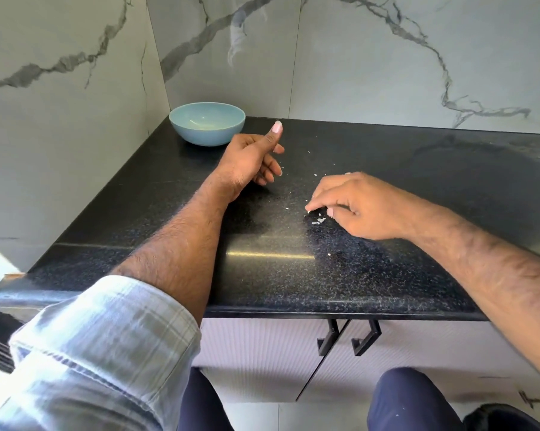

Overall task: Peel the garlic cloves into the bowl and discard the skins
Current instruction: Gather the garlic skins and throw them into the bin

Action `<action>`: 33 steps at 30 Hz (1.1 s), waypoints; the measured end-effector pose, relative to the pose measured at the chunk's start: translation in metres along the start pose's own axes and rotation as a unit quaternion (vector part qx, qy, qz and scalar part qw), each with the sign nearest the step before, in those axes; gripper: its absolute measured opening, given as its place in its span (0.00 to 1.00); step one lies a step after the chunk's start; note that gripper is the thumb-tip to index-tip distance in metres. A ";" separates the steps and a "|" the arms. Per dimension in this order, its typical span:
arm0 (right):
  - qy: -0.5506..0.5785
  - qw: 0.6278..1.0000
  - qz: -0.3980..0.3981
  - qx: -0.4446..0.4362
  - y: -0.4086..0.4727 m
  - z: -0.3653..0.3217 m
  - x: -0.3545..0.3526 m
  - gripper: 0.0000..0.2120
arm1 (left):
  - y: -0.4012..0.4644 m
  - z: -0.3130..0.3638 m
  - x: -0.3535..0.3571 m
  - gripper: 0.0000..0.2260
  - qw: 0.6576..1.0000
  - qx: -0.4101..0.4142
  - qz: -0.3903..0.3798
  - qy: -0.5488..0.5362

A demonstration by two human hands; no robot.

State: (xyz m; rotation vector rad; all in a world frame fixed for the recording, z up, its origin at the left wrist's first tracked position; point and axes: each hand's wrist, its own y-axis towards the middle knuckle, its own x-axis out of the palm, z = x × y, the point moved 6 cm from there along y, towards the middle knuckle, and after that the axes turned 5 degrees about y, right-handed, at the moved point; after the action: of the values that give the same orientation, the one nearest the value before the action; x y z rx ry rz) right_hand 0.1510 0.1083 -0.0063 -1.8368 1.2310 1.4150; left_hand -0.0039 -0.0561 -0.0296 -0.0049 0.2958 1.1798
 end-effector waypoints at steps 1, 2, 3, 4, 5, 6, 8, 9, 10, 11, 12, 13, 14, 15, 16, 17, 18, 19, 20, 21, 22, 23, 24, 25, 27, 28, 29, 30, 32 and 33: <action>-0.029 0.999 -0.019 -0.001 -0.002 -0.003 0.004 0.19 | 0.000 -0.001 -0.001 0.30 1.000 0.000 0.000 0.000; -0.060 0.998 -0.033 -0.003 -0.005 -0.006 0.007 0.19 | 0.000 -0.001 -0.001 0.30 1.000 0.000 0.000 -0.001; -0.096 0.994 -0.041 -0.005 -0.009 -0.010 0.010 0.20 | 0.000 -0.001 -0.001 0.30 1.000 0.000 0.000 0.000; -0.137 0.990 -0.045 -0.007 -0.012 -0.015 0.014 0.20 | 0.001 -0.002 -0.001 0.30 1.000 -0.001 0.000 0.001; -0.184 0.982 -0.049 -0.006 -0.014 -0.019 0.017 0.20 | 0.001 -0.001 0.000 0.30 1.000 0.000 0.000 0.004; -0.232 0.971 -0.057 0.000 -0.017 -0.025 0.021 0.19 | 0.001 -0.001 0.003 0.30 1.000 -0.001 -0.001 0.006; -0.302 0.949 -0.086 0.021 -0.018 -0.043 0.028 0.15 | 0.001 0.001 0.006 0.30 1.000 -0.001 -0.001 0.013; -0.318 0.943 -0.096 0.028 -0.019 -0.052 0.029 0.12 | 0.000 0.001 0.009 0.30 1.000 0.000 -0.001 0.016; -0.331 0.938 -0.098 0.032 -0.016 -0.060 0.027 0.09 | -0.001 0.003 0.011 0.30 1.000 0.004 0.002 0.018; -0.344 0.934 -0.093 0.037 -0.015 -0.064 0.026 0.07 | -0.004 0.003 0.014 0.30 1.000 0.008 0.004 0.020; -0.358 0.929 -0.086 0.042 -0.012 -0.066 0.024 0.07 | -0.006 0.004 0.016 0.30 1.000 0.013 0.007 0.024; -0.372 0.924 -0.080 0.048 -0.010 -0.066 0.024 0.07 | -0.009 0.005 0.018 0.30 0.999 0.018 0.009 0.030; -0.378 0.921 -0.075 0.054 -0.011 -0.067 0.024 0.07 | -0.015 0.006 0.021 0.30 0.999 0.020 0.009 0.036; -0.383 0.919 -0.076 0.059 -0.011 -0.068 0.025 0.07 | -0.019 0.007 0.023 0.30 0.999 0.021 0.010 0.038; -0.387 0.917 -0.076 0.058 -0.015 -0.069 0.027 0.07 | -0.024 0.009 0.026 0.30 0.999 0.022 0.009 0.039; -0.392 0.916 -0.074 0.046 -0.019 -0.068 0.029 0.07 | -0.029 0.010 0.029 0.30 0.999 0.022 0.010 0.037; -0.389 0.919 -0.066 0.028 -0.025 -0.067 0.030 0.07 | -0.035 0.012 0.033 0.30 0.999 0.022 0.009 0.036; -0.367 0.929 -0.054 0.007 -0.033 -0.065 0.027 0.08 | -0.039 0.014 0.037 0.30 0.999 0.021 0.009 0.031; -0.320 0.946 -0.040 -0.009 -0.043 -0.060 0.022 0.09 | -0.044 0.015 0.041 0.30 0.999 0.020 0.007 0.024; -0.253 0.967 -0.020 -0.013 -0.055 -0.054 0.011 0.11 | -0.049 0.017 0.046 0.30 1.000 0.020 0.006 0.019; -0.171 0.985 0.007 0.007 -0.067 -0.045 -0.001 0.12 | -0.054 0.018 0.050 0.30 1.000 0.018 0.004 0.011; -0.074 0.995 0.044 0.052 -0.081 -0.032 -0.013 0.11 | -0.059 0.021 0.055 0.30 1.000 0.016 0.002 0.004; 0.041 0.988 0.092 0.113 -0.094 -0.014 -0.022 0.10 | -0.063 0.023 0.061 0.30 1.000 0.012 -0.002 -0.002; 0.180 0.957 0.137 0.180 -0.108 0.007 -0.024 0.10 | -0.066 0.026 0.068 0.30 1.000 0.009 -0.008 -0.008; 0.437 0.833 0.220 0.259 -0.138 0.035 -0.017 0.09 | -0.074 0.034 0.089 0.30 1.000 0.003 -0.022 -0.013; 0.512 0.774 0.258 0.270 -0.153 0.045 -0.013 0.08 | -0.078 0.038 0.103 0.30 0.999 0.001 -0.032 -0.013; 0.556 0.733 0.286 0.268 -0.164 0.051 -0.011 0.08 | -0.081 0.041 0.115 0.29 0.999 -0.001 -0.038 -0.015; 0.582 0.706 0.307 0.262 -0.173 0.056 -0.010 0.08 | -0.085 0.045 0.128 0.29 0.999 -0.001 -0.048 -0.018; 0.604 0.679 0.339 0.244 -0.197 0.059 -0.015 0.08 | -0.093 0.054 0.160 0.30 0.997 0.003 -0.073 -0.022; 0.608 0.669 0.356 0.238 -0.214 0.061 -0.018 0.07 | -0.097 0.059 0.180 0.30 0.996 0.007 -0.088 -0.026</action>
State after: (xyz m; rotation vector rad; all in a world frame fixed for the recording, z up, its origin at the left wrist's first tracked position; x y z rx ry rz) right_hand 0.3091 0.2623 -0.0369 -1.8759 2.8225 -0.2740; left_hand 0.1601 0.0798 -0.0287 0.0125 0.2522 1.0009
